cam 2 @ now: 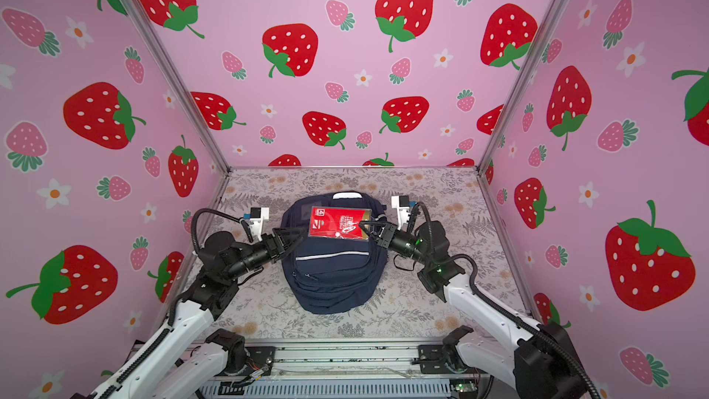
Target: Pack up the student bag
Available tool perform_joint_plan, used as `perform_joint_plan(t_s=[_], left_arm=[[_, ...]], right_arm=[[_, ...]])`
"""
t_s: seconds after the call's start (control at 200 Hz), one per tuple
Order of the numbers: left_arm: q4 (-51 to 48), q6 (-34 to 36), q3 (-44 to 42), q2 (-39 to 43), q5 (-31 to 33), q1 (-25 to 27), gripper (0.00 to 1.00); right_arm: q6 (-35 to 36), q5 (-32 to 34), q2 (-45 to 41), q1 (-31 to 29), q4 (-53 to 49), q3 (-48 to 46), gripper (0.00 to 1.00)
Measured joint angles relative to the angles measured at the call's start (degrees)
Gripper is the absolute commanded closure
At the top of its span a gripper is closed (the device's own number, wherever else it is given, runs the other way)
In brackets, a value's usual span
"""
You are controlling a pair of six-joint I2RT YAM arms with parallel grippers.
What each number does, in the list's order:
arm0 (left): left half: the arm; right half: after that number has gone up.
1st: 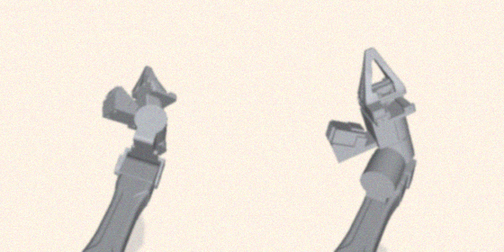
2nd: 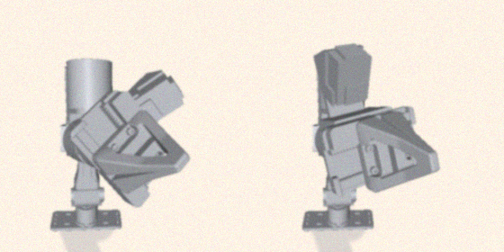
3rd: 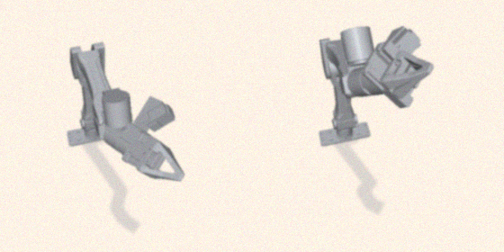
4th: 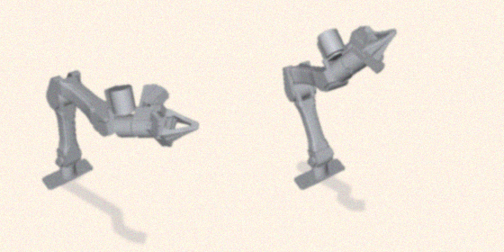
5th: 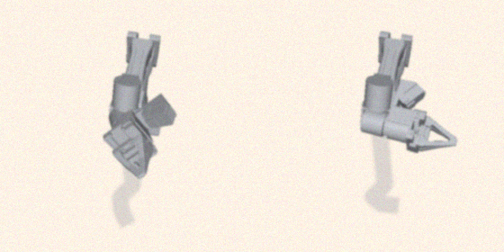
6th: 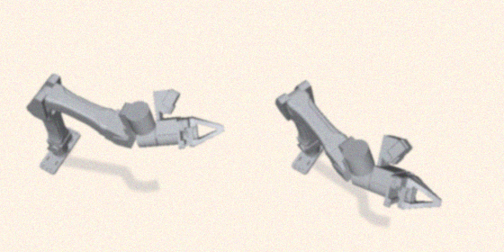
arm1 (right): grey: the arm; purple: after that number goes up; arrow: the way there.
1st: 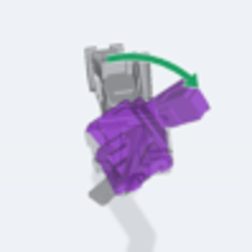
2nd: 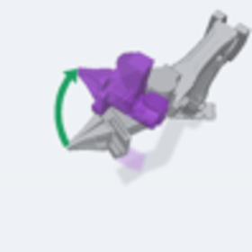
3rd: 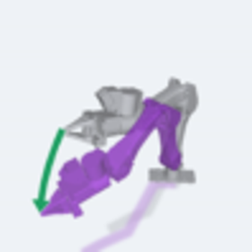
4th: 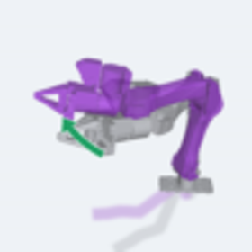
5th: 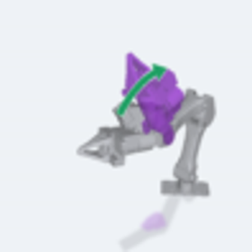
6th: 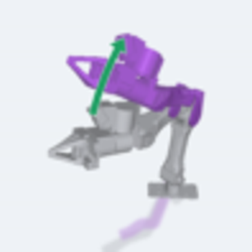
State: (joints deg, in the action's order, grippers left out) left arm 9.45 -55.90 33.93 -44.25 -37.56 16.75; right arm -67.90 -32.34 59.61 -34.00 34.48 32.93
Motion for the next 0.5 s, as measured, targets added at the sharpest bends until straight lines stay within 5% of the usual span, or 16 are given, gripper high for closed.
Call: perform_joint_plan(t_s=[0.5], left_arm=[[-27.54,23.06,14.1,-8.68,0.63,0.02,0.22]], right_arm=[[3.5,-3.13,-19.3,18.4,-20.79,-6.97,1.0]])
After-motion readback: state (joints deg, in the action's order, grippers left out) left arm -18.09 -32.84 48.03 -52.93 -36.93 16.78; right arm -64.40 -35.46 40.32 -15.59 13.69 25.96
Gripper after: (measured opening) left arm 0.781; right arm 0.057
